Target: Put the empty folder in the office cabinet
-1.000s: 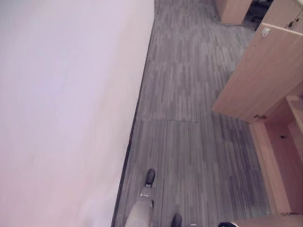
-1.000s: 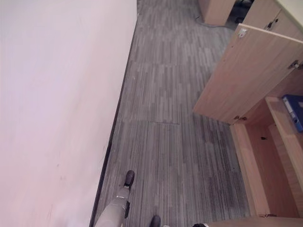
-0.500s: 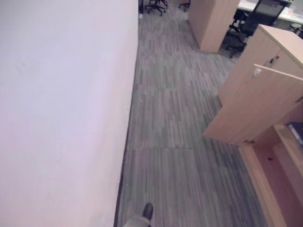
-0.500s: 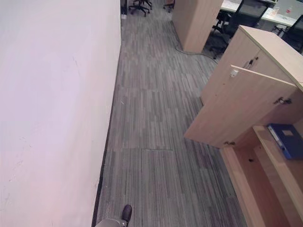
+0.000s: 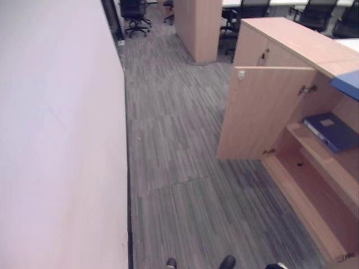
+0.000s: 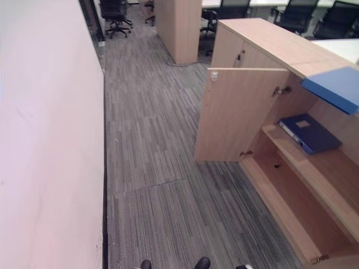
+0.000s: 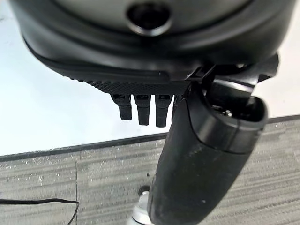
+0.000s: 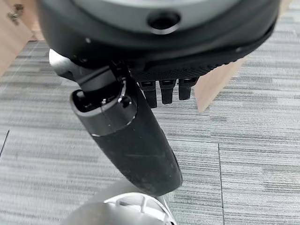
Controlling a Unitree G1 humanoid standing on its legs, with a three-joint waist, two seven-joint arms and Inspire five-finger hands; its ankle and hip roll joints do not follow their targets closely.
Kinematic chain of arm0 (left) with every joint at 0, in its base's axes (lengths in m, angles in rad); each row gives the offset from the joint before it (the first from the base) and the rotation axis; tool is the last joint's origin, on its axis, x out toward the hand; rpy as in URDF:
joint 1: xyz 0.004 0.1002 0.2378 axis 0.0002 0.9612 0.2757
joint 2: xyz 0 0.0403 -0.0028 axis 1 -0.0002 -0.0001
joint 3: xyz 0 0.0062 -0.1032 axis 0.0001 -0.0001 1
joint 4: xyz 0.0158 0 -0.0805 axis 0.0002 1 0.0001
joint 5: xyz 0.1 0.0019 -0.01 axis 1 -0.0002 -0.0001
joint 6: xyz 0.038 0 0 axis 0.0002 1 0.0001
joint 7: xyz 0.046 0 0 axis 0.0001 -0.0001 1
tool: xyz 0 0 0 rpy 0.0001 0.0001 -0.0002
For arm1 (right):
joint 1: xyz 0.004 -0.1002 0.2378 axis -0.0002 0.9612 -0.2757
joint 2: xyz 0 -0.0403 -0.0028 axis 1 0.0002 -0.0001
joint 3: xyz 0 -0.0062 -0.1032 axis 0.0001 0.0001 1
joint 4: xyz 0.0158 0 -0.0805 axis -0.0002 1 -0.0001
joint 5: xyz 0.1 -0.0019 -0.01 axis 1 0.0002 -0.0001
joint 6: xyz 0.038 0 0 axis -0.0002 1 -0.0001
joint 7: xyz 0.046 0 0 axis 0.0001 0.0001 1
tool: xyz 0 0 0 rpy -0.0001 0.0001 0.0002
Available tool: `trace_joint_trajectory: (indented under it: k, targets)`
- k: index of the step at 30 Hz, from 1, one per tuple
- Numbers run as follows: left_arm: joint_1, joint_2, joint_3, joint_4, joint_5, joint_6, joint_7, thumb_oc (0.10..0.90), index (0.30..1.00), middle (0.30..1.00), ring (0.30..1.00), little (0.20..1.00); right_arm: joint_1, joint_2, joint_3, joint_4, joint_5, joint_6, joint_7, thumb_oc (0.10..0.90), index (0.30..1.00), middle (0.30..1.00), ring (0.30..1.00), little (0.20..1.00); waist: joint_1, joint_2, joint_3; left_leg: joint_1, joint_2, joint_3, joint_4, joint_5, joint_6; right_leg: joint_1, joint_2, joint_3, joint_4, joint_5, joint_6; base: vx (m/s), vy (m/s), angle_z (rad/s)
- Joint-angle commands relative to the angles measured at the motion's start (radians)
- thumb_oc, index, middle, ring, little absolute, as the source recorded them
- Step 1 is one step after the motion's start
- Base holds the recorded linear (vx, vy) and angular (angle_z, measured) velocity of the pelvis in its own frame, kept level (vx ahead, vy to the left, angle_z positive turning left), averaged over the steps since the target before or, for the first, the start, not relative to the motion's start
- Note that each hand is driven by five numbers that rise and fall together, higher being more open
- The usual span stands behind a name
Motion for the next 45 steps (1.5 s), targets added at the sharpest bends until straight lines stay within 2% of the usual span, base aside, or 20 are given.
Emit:
trace_joint_trajectory:
  k: [1, 8, 9, 11, 12, 13, 15, 16, 17, 20, 24, 25, 26, 29, 30, 34, 37, 40, 41, 45]
  targets:
    - [-0.025, 0.030, -0.005, 0.040, 0.015, 0.015, 0.038, 0.800, 0.900, 0.900, 0.900, 0.900, -0.069, 0.030, -0.028, -0.014, 0.020, -0.026, -0.003, 0.800, 0.900, 0.900, 0.900, 0.900, 0.019, -0.015, 0.034, 0.063, -0.115, 0.002, -0.038, -0.121, 0.107, -0.068, -0.113, -0.020, 0.030, 0.070, 0.053, 0.28, -0.174, -0.31]
    - [-0.082, 0.030, -0.080, 0.017, 0.025, 0.008, 0.050, 0.800, 0.900, 0.900, 0.900, 0.900, -0.045, 0.020, -0.066, 0.025, 0.049, -0.024, -0.018, 0.800, 0.900, 0.900, 0.900, 0.900, -0.049, 0.000, 0.046, 0.124, -0.036, -0.019, -0.016, -0.196, 0.095, -0.174, -0.186, -0.014, 0.370, -0.056, 0.029, 0.25, -0.209, 0.12]
    - [-0.097, 0.029, -0.095, 0.001, 0.018, 0.005, 0.049, 0.800, 0.900, 0.900, 0.900, 0.900, -0.028, 0.021, -0.104, 0.042, 0.088, -0.024, -0.021, 0.800, 0.900, 0.900, 0.900, 0.900, -0.073, -0.002, 0.034, 0.146, 0.000, -0.017, 0.003, -0.223, 0.078, -0.172, -0.190, -0.019, 0.425, -0.105, 0.018, 0.27, -0.241, 0.16]
    - [-0.097, 0.028, -0.096, 0.001, 0.018, 0.005, 0.049, 0.800, 0.900, 0.900, 0.900, 0.900, -0.028, 0.020, -0.105, 0.042, 0.089, -0.024, -0.021, 0.800, 0.900, 0.900, 0.900, 0.900, -0.073, -0.002, 0.034, 0.146, 0.000, -0.018, 0.004, -0.225, 0.077, -0.172, -0.191, -0.020, 0.429, -0.109, 0.018, 0.18, -0.192, 0.24]
    - [-0.099, 0.027, -0.104, -0.014, 0.003, -0.002, 0.044, 0.800, 0.900, 0.900, 0.900, 0.900, -0.017, 0.020, -0.136, 0.056, 0.135, -0.034, -0.028, 0.800, 0.900, 0.900, 0.900, 0.900, -0.098, -0.007, 0.019, 0.139, 0.048, 0.016, 0.092, -0.249, 0.056, -0.152, -0.166, -0.019, 0.434, -0.166, -0.015, 0.16, -0.216, 0.19]
    - [-0.099, 0.027, -0.104, -0.014, 0.003, -0.002, 0.044, 0.800, 0.900, 0.900, 0.900, 0.900, -0.017, 0.020, -0.136, 0.056, 0.136, -0.034, -0.028, 0.800, 0.900, 0.900, 0.900, 0.900, -0.097, -0.006, 0.018, 0.135, 0.052, 0.017, 0.099, -0.253, 0.054, -0.152, -0.162, -0.020, 0.433, -0.168, -0.018, 0.24, -0.429, 0.03]
    - [-0.094, 0.020, -0.103, -0.030, -0.019, -0.007, 0.034, 0.800, 0.900, 0.900, 0.900, 0.900, -0.025, 0.014, -0.131, 0.069, 0.158, -0.044, -0.041, 0.800, 0.900, 0.900, 0.900, 0.900, -0.090, -0.023, 0.021, 0.027, 0.090, 0.038, 0.408, -0.164, 0.044, -0.075, -0.061, 0.024, 0.344, -0.208, -0.084, 0.17, -0.357, -0.58]
    - [-0.091, 0.017, -0.104, -0.030, -0.021, -0.006, 0.034, 0.800, 0.900, 0.900, 0.900, 0.900, -0.028, 0.011, -0.125, 0.067, 0.163, -0.048, -0.042, 0.800, 0.900, 0.900, 0.900, 0.900, -0.079, -0.027, 0.025, -0.012, 0.093, 0.018, 0.503, -0.098, 0.050, -0.049, -0.017, 0.053, 0.298, -0.217, -0.108, 0.10, -0.201, -1.10]
    - [-0.091, 0.017, -0.104, -0.030, -0.021, -0.006, 0.034, 0.800, 0.900, 0.900, 0.900, 0.900, -0.027, 0.011, -0.125, 0.067, 0.163, -0.048, -0.042, 0.800, 0.900, 0.900, 0.900, 0.900, -0.077, -0.026, 0.025, -0.016, 0.097, 0.017, 0.509, -0.099, 0.047, -0.047, -0.011, 0.053, 0.292, -0.216, -0.112, 0.13, -0.225, -1.24]
    - [-0.071, 0.007, -0.104, -0.016, -0.021, 0.003, 0.021, 0.800, 0.900, 0.900, 0.900, 0.900, -0.012, 0.003, -0.111, 0.066, 0.157, -0.043, -0.032, 0.800, 0.900, 0.900, 0.900, 0.900, -0.051, -0.061, 0.030, -0.148, 0.054, -0.031, 0.539, -0.122, 0.079, 0.037, 0.044, 0.125, 0.168, -0.223, -0.133, 0.13, -0.130, -0.97]
    - [-0.061, 0.010, -0.096, 0.001, -0.019, 0.008, 0.019, 0.800, 0.900, 0.900, 0.900, 0.900, -0.005, -0.002, -0.121, 0.086, 0.178, -0.040, -0.032, 0.800, 0.900, 0.900, 0.900, 0.900, -0.033, -0.077, 0.039, -0.214, 0.030, -0.054, 0.427, -0.124, 0.068, 0.089, 0.063, 0.183, 0.113, -0.222, -0.130, 0.13, -0.032, -0.67]
    - [-0.057, 0.008, -0.088, 0.008, -0.032, 0.008, 0.018, 0.800, 0.900, 0.900, 0.900, 0.900, -0.003, -0.001, -0.128, 0.089, 0.190, -0.041, -0.030, 0.800, 0.900, 0.900, 0.900, 0.900, -0.028, -0.075, 0.043, -0.234, 0.022, -0.074, 0.380, -0.087, 0.056, 0.107, 0.074, 0.203, 0.105, -0.225, -0.132, 0.22, 0.037, -0.63]
    - [-0.046, 0.000, -0.072, 0.028, -0.060, 0.007, 0.014, 0.800, 0.900, 0.900, 0.900, 0.900, 0.001, 0.004, -0.130, 0.092, 0.196, -0.043, -0.026, 0.800, 0.900, 0.900, 0.900, 0.900, -0.014, -0.056, 0.049, -0.261, 0.002, -0.148, 0.225, 0.021, 0.028, 0.146, 0.104, 0.249, 0.104, -0.244, -0.135, 0.22, 0.035, -0.66]
    - [-0.040, -0.005, -0.072, 0.041, -0.066, 0.007, 0.009, 0.800, 0.900, 0.900, 0.900, 0.900, 0.000, 0.003, -0.124, 0.093, 0.189, -0.042, -0.027, 0.800, 0.900, 0.900, 0.900, 0.900, -0.003, -0.045, 0.057, -0.277, -0.006, -0.206, 0.100, 0.062, 0.024, 0.170, 0.115, 0.291, 0.119, -0.268, -0.138, 0.27, 0.083, -0.87]
    - [-0.037, -0.011, -0.079, 0.055, -0.067, 0.009, 0.000, 0.800, 0.900, 0.900, 0.900, 0.900, -0.001, 0.000, -0.117, 0.095, 0.180, -0.043, -0.026, 0.800, 0.900, 0.900, 0.900, 0.900, 0.007, -0.018, 0.058, -0.319, -0.019, -0.281, 0.008, 0.103, 0.031, 0.177, 0.136, 0.340, 0.129, -0.275, -0.140, 0.13, 0.100, -0.97]
    - [-0.035, -0.025, -0.082, 0.074, -0.076, 0.004, -0.011, 0.800, 0.900, 0.900, 0.900, 0.900, -0.003, -0.002, -0.103, 0.112, 0.156, -0.045, -0.021, 0.800, 0.900, 0.900, 0.900, 0.900, 0.019, 0.013, 0.050, -0.347, -0.029, -0.358, -0.034, 0.125, 0.020, 0.204, 0.161, 0.441, 0.123, -0.296, -0.130, 0.29, 0.158, -0.95]
    - [-0.021, -0.029, -0.078, 0.092, -0.068, 0.007, -0.021, 0.800, 0.900, 0.900, 0.900, 0.900, 0.000, 0.002, -0.089, 0.122, 0.120, -0.040, -0.011, 0.800, 0.900, 0.900, 0.900, 0.900, 0.033, 0.023, 0.018, -0.319, -0.041, -0.408, -0.005, 0.144, 0.012, 0.234, 0.150, 0.493, 0.089, -0.295, -0.108, 0.45, 0.276, -1.11]
    - [-0.024, -0.023, -0.087, 0.096, -0.049, 0.009, -0.019, 0.800, 0.900, 0.900, 0.900, 0.900, 0.000, 0.004, -0.090, 0.127, 0.109, -0.033, -0.012, 0.800, 0.900, 0.900, 0.900, 0.900, 0.028, 0.019, 0.010, -0.326, -0.058, -0.383, 0.061, 0.139, 0.021, 0.253, 0.116, 0.508, 0.076, -0.292, -0.086, 0.30, 0.255, -0.70]
    - [-0.022, -0.013, -0.094, 0.095, -0.027, 0.011, -0.018, 0.800, 0.900, 0.900, 0.900, 0.900, 0.004, 0.010, -0.090, 0.124, 0.103, -0.028, -0.007, 0.800, 0.900, 0.900, 0.900, 0.900, 0.022, 0.008, -0.001, -0.352, -0.087, -0.342, 0.158, 0.102, 0.040, 0.254, 0.072, 0.524, 0.077, -0.282, -0.063, 0.46, 0.459, -0.36]
    - [-0.040, 0.016, -0.099, 0.064, -0.011, 0.011, -0.006, 0.800, 0.900, 0.900, 0.900, 0.900, 0.000, 0.023, -0.106, 0.109, 0.131, -0.026, 0.001, 0.800, 0.900, 0.900, 0.900, 0.900, 0.001, 0.001, -0.024, -0.343, -0.142, -0.270, 0.217, 0.013, 0.099, 0.188, -0.003, 0.552, 0.170, -0.218, -0.028, 0.36, 0.389, -0.72]
